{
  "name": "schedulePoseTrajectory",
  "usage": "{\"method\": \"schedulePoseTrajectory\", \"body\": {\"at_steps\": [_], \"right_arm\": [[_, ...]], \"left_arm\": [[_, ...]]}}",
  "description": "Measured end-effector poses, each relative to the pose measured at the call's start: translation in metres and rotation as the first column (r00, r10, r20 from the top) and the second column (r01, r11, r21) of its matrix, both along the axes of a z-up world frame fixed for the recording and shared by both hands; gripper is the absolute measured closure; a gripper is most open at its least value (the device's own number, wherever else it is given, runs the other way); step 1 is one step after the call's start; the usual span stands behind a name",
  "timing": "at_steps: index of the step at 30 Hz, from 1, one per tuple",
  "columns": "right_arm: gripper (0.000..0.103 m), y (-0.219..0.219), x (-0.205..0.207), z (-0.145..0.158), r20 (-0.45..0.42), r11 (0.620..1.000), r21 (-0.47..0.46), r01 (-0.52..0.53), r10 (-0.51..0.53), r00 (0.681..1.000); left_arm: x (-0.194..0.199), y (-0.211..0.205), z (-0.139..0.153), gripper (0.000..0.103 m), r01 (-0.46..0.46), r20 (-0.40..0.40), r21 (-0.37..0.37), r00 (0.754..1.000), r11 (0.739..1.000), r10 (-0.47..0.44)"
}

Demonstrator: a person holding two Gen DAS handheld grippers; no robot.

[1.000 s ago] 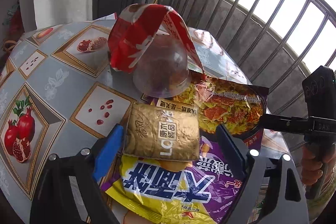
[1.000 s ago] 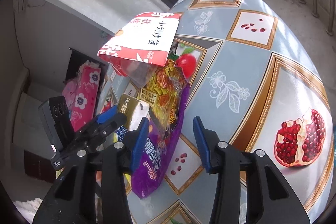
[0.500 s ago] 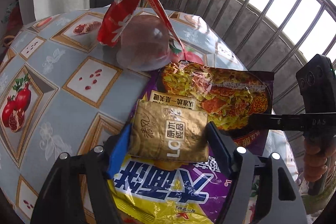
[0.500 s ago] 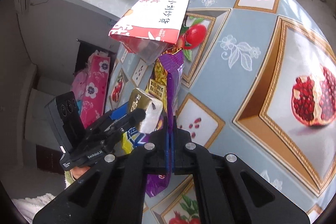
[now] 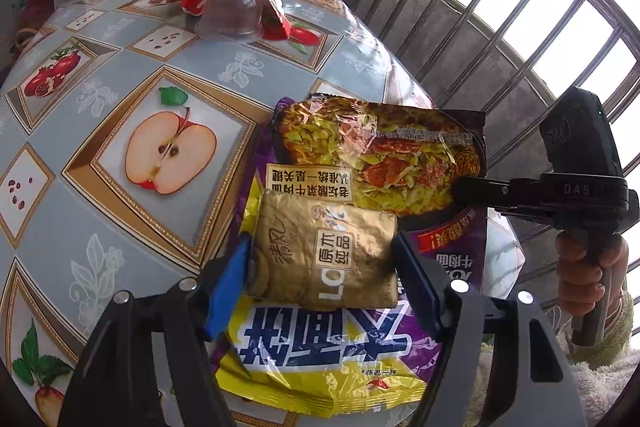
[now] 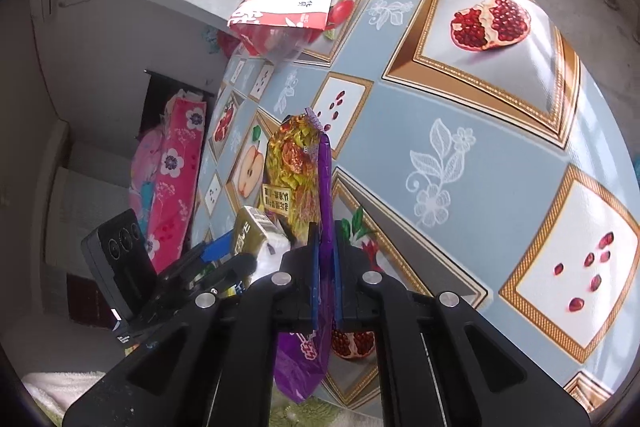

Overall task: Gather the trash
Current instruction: 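Grasp the gold LOTTE packet with the left tool while the right tool grasps the purple snack bag, then carry both over the wastebasket and open the left tool to drop the gold packet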

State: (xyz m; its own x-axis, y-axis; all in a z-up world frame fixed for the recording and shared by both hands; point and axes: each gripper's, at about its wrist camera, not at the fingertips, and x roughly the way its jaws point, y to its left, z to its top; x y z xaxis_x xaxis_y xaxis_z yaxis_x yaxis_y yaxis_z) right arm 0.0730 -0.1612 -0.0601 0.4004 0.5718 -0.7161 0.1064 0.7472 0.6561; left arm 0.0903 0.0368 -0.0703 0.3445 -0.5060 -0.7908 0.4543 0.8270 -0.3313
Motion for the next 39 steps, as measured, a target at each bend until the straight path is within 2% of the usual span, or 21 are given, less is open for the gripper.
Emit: {"method": "schedulePoseTrajectory", "body": {"at_steps": [2, 5, 11, 15, 21, 23, 28, 39], "right_arm": [[0.080, -0.001, -0.007, 0.003, 0.015, 1.000, -0.012, 0.024, -0.023, 1.000], [0.073, -0.006, -0.019, 0.005, 0.025, 0.999, -0.010, 0.052, -0.052, 0.998], [0.070, -0.006, -0.037, -0.005, -0.007, 0.997, 0.033, 0.072, -0.072, 0.997], [0.071, 0.003, -0.036, -0.014, -0.034, 0.996, 0.057, 0.061, -0.059, 0.998], [0.084, 0.009, -0.029, -0.020, -0.044, 0.996, 0.064, 0.064, -0.062, 0.997], [0.092, 0.009, -0.029, -0.022, -0.048, 0.996, 0.059, 0.066, -0.064, 0.997], [0.101, 0.009, -0.028, -0.024, -0.040, 0.995, 0.071, 0.076, -0.073, 0.997], [0.103, 0.003, -0.031, -0.005, 0.039, 0.991, 0.103, 0.081, -0.085, 0.996]], "left_arm": [[0.001, -0.003, 0.000, 0.034, -0.007, 0.008, 0.015, 1.000, 1.000, 0.007], [0.001, -0.004, 0.001, 0.034, -0.015, 0.017, 0.029, 1.000, 0.999, 0.014], [0.001, -0.003, 0.001, 0.034, -0.031, 0.017, 0.029, 0.999, 0.999, 0.031], [0.001, -0.002, 0.002, 0.034, -0.036, 0.017, 0.025, 0.999, 0.999, 0.035], [0.002, 0.001, 0.003, 0.034, -0.041, 0.015, 0.013, 0.999, 0.999, 0.041], [0.002, 0.003, 0.003, 0.034, -0.043, 0.013, 0.008, 0.999, 0.999, 0.043], [0.002, 0.005, 0.004, 0.035, -0.051, 0.015, 0.001, 0.999, 0.999, 0.051], [0.001, 0.005, 0.028, 0.036, -0.043, 0.059, -0.039, 0.997, 0.998, 0.045]]}}
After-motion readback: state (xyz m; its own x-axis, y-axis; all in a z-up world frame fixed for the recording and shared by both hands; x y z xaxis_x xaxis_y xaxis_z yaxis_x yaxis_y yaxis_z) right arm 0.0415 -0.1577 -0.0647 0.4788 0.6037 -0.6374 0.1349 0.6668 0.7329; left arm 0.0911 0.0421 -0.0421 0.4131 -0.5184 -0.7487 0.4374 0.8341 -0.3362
